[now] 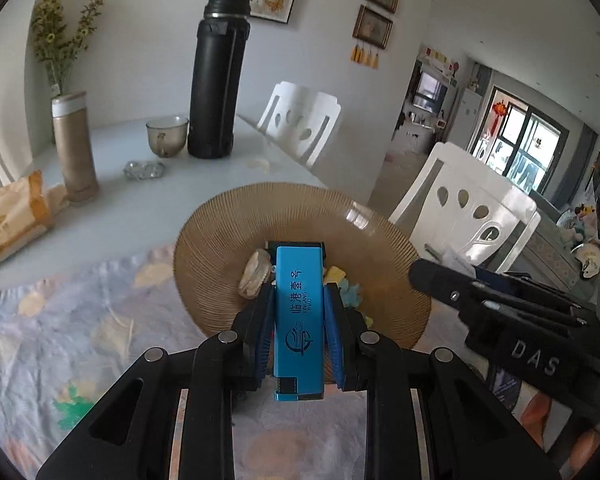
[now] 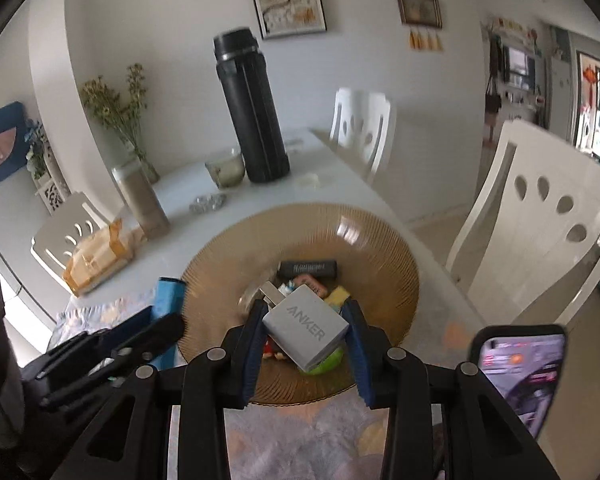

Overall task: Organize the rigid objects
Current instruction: 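Release the blue stick with left tool while right tool releases the charger into the bowl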

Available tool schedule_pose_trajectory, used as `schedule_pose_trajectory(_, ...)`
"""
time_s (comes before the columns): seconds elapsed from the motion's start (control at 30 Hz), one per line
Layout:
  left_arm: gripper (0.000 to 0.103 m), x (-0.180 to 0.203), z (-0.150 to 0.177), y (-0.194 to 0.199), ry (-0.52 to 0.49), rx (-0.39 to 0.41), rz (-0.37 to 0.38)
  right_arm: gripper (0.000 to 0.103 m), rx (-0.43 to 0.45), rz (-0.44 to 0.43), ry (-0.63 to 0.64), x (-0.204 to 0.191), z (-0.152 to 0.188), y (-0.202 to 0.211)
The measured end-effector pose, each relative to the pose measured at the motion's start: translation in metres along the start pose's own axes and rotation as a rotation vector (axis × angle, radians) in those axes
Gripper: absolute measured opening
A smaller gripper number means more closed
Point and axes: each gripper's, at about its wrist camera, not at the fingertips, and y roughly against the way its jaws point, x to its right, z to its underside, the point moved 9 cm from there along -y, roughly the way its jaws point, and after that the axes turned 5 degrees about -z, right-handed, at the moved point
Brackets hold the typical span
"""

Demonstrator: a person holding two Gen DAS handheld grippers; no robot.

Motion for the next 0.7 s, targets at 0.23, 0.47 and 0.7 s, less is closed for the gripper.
schedule_pose_trajectory(0.23, 0.060, -0.020, 0.001, 0.030, -0.017, 0.063, -0.089, 0.056, 0.010, -0.024, -0.002, -0.001, -0.012, 0.002)
schedule_pose_trajectory(0.47, 0.077, -0.081, 0.032, 0.096, 0.074, 0.126, -0.190, 0.058, 0.020, -0.091, 0.105, -0.050, 0.005, 0.028)
schedule_pose_trajectory(0.7, 0.077, -0.147, 0.087, 0.139, 0.232, 0.094, -0.266, 0.069, -0.026, -0.243, 0.218, -0.129, 0.057, 0.038)
